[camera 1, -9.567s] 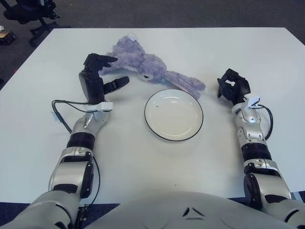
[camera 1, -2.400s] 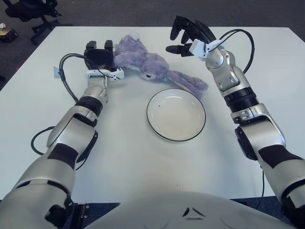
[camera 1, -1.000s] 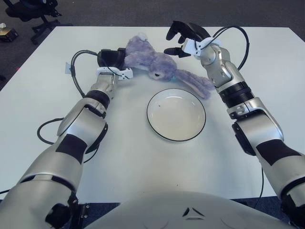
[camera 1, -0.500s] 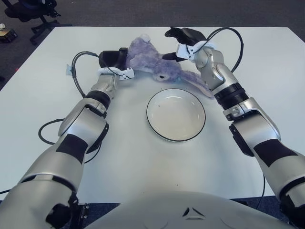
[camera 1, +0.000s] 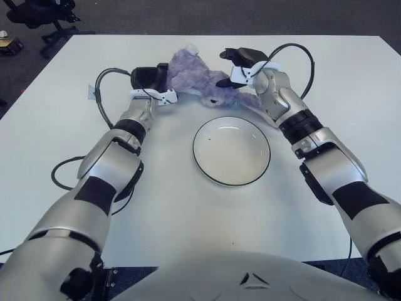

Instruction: Put the doll into the plate.

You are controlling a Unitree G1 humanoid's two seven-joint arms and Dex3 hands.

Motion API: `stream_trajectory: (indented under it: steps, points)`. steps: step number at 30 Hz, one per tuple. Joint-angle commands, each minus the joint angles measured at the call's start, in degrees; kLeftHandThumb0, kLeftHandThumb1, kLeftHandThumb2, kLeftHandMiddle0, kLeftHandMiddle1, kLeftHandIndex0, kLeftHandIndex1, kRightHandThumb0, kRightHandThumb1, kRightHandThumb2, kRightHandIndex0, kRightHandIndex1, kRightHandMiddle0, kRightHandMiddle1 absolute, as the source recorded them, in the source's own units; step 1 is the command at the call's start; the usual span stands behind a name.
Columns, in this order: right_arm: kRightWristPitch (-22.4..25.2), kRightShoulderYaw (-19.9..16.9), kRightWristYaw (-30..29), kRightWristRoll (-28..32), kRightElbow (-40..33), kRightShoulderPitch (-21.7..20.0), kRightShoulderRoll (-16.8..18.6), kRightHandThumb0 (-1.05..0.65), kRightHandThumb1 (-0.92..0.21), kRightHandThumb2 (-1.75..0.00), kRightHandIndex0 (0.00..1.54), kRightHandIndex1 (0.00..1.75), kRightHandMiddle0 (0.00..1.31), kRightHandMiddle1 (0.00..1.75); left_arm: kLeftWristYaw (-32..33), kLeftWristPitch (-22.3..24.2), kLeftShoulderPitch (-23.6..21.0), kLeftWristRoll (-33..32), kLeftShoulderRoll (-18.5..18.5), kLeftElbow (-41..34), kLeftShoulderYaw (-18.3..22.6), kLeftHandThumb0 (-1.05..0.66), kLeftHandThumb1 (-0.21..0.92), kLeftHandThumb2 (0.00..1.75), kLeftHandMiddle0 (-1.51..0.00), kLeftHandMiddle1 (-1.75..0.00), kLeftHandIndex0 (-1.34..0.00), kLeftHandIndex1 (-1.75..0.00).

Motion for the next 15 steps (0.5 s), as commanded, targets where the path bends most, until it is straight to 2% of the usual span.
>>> stream_trajectory:
  steps: [1, 8, 9, 12, 15]
  points:
    - [0.05, 0.89, 0.89, -0.61, 1.82, -1.13, 0.50, -0.83, -0.92, -0.28, 0.44, 0.00, 0.20, 0.03, -0.21, 0.26, -0.92, -0.41, -0.26, -0.01, 0.22, 0.07, 0.91, 0.14, -0.82, -1.75, -0.63, -1.75]
    - [-1.65, 1.45, 1.42, -0.25, 2.01, -0.35, 0.27, -0.85, -0.92, -0.29, 0.62, 0.09, 0.18, 0.01, -0.23, 0.43, -0.98, -0.45, -0.37, -0.05, 0.26, 0.08, 0.90, 0.16, -0.82, -1.75, -0.63, -1.75]
    - [-2.19, 1.55, 1.49, -0.17, 2.03, -0.08, 0.19, -0.84, -0.92, -0.29, 0.70, 0.13, 0.19, 0.02, -0.27, 0.47, -1.00, -0.46, -0.39, -0.05, 0.27, 0.08, 0.90, 0.16, -0.81, -1.75, -0.63, -1.75]
    - [-3.71, 1.99, 1.86, -0.23, 1.89, 0.67, -0.12, -0.85, -0.92, -0.29, 0.80, 0.18, 0.20, 0.02, -0.40, 0.64, -1.06, -0.48, -0.45, -0.05, 0.29, 0.09, 0.90, 0.17, -0.81, -1.75, -0.63, -1.75]
    - [-4.96, 2.65, 2.33, -0.61, 1.22, 1.54, -0.58, -0.86, -0.92, -0.30, 0.83, 0.20, 0.21, 0.02, -0.62, 0.91, -1.14, -0.50, -0.53, -0.06, 0.30, 0.09, 0.83, 0.29, -0.81, -1.75, -0.62, -1.75]
